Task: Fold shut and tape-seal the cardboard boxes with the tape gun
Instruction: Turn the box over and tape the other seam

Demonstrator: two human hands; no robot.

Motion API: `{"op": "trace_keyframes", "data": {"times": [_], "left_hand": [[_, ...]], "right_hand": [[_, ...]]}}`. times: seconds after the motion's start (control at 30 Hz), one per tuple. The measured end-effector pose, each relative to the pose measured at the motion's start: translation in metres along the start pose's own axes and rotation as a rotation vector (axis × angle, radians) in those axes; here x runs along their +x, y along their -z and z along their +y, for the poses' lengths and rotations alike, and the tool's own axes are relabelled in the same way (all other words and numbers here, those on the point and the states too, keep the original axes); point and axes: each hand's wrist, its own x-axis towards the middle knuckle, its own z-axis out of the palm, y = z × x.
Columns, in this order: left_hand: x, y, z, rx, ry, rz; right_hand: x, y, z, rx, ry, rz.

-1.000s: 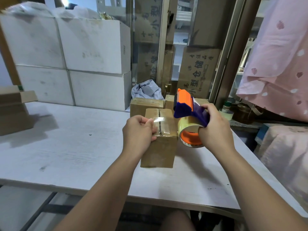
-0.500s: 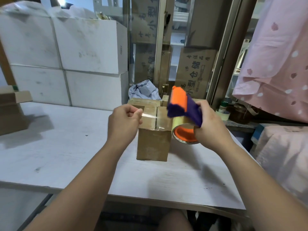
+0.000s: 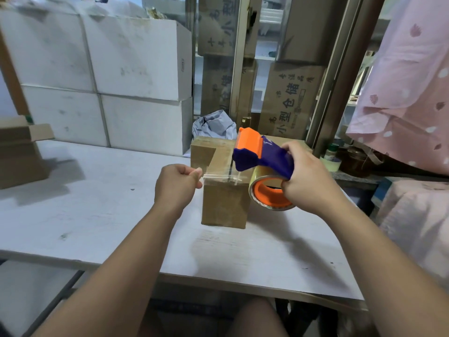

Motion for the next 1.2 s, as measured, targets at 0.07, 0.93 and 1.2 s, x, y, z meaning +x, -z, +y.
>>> {"op": "trace_keyframes", "data": {"times": [0.07, 0.93, 1.2], "left_hand": [[0.002, 0.0, 0.001, -0.018, 0.022, -0.02], [0.01, 0.005, 0.012, -0.048, 0.104, -0.102], [0.013, 0.006, 0.031, 0.059, -0.062, -0.025]], "right_hand": [[0.0, 0.003, -0.004, -0.083, 0.004, -0.018], [0.017, 0.001, 0.003, -0.109, -0.028, -0.215], [0.02, 0.007, 0.005, -0.234, 0.055, -0.108]]}}
